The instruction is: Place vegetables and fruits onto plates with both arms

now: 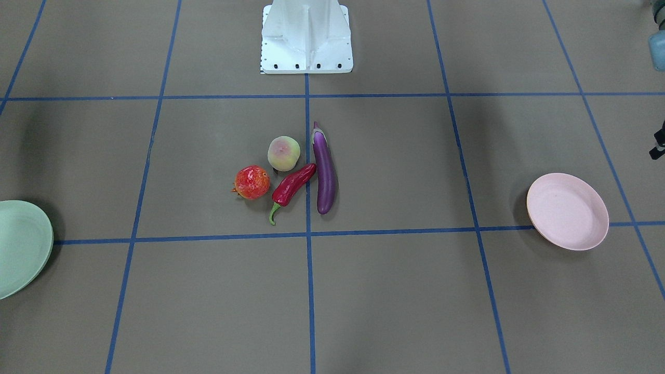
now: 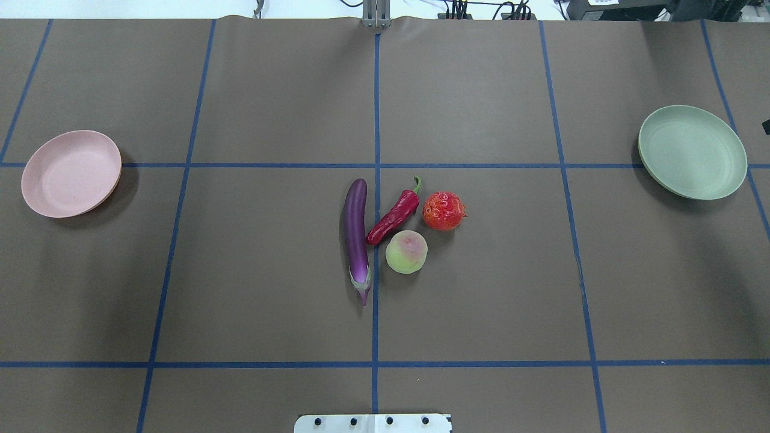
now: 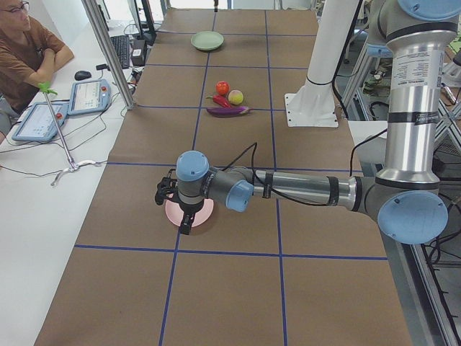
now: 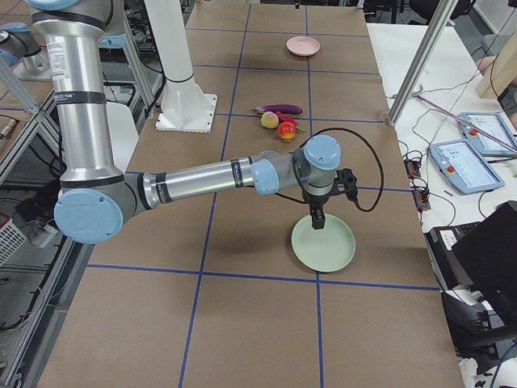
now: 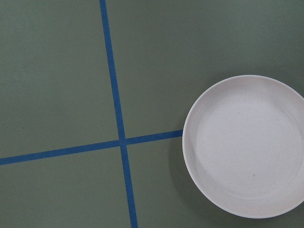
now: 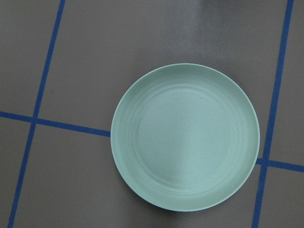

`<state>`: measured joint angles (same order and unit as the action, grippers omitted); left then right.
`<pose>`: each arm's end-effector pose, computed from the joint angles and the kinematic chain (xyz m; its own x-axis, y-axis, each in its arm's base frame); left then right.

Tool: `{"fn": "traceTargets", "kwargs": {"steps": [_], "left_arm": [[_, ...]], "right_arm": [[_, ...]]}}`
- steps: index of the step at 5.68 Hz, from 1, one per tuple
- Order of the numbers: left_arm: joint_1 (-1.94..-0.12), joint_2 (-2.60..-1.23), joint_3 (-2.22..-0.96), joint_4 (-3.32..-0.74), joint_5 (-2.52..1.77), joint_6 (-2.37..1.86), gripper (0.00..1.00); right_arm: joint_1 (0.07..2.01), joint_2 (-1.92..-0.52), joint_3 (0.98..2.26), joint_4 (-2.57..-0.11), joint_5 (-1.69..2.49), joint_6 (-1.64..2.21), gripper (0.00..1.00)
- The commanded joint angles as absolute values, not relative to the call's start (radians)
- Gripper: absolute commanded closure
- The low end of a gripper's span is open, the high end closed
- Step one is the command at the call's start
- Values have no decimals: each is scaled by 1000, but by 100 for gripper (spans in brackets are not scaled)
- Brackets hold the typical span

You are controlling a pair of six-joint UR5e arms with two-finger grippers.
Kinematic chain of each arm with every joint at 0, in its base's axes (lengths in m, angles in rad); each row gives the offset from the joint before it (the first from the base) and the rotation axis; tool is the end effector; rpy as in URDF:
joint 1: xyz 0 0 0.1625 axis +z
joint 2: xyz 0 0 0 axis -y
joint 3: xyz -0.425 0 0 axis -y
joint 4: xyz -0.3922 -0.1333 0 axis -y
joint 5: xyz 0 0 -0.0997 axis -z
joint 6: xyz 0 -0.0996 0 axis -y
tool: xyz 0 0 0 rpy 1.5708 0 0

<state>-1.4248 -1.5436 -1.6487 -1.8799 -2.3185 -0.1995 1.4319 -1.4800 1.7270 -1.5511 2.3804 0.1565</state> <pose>0.0077 -0.5034 0.6007 0.7039 0.1532 -0.6936 0.0034 0.9757 0.2190 -0.0132 -0.5365 0.5299 0.6695 -0.1321 0.7310 0.0296 0.9880 0.1515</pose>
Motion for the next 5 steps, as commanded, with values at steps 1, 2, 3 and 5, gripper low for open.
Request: {"fn": "traceTargets", "kwargs": {"steps": [1, 2, 3, 5], "left_arm": [[-1422, -1504, -1676, -1875, -2322, -199, 0], [-1417, -1490, -1680, -1887, -2324, -199, 0], [-1417, -1480, -1683, -1897, -2325, -212, 0], [-1417, -1482, -1683, -1896, -2341, -210, 0]], "right_arm": [[1431, -1489, 1733, -1578, 2379, 156, 0], [1431, -1503, 1741, -1572, 2385, 156, 0], [1430, -1511, 1738, -1566, 2401, 155, 0], [1430, -1532, 1740, -1542, 2396, 144, 0]]}}
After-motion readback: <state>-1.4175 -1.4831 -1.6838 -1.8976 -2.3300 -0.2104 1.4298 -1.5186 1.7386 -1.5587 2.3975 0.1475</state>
